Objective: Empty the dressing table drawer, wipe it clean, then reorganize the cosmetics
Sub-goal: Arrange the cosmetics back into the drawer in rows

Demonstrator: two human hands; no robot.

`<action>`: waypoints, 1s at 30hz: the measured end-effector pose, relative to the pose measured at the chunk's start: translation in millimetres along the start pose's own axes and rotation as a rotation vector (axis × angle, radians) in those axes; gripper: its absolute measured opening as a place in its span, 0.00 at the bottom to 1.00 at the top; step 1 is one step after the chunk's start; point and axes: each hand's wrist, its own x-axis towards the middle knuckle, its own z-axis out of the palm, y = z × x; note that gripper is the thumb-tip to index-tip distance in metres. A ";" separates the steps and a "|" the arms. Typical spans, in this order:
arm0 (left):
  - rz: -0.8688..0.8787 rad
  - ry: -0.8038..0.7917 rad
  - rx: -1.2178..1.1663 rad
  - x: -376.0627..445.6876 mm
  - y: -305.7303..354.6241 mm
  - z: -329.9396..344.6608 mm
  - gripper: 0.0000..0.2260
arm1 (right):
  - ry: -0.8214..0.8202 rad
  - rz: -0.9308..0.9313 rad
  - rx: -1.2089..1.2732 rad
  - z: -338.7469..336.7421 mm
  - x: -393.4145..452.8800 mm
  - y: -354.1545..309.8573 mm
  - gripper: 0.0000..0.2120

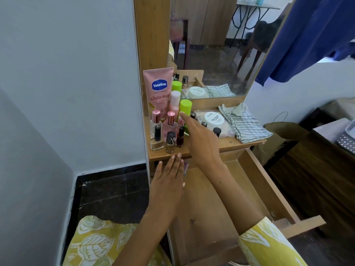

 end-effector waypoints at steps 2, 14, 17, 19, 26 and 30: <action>-0.002 0.000 -0.008 0.1 0.2 0.7 0.27 | 0.036 -0.001 0.000 -0.9 -0.9 0.5 0.28; -0.002 -0.009 -0.008 2.9 -0.9 7.0 0.28 | 0.132 0.036 0.122 -3.3 -24.1 6.1 0.06; 0.005 -0.007 -0.008 3.9 -1.2 8.5 0.28 | 0.135 0.065 0.169 0.8 -30.4 8.5 0.08; 0.009 -0.004 -0.006 4.0 -1.4 8.7 0.28 | 0.135 0.082 0.182 5.0 -32.5 10.3 0.09; -0.002 0.007 -0.020 1.5 0.6 4.9 0.27 | 0.161 0.107 0.178 5.8 -49.1 13.3 0.05; 0.004 0.028 -0.027 -1.0 0.7 2.6 0.27 | 0.264 0.055 0.205 -4.5 -73.2 13.2 0.02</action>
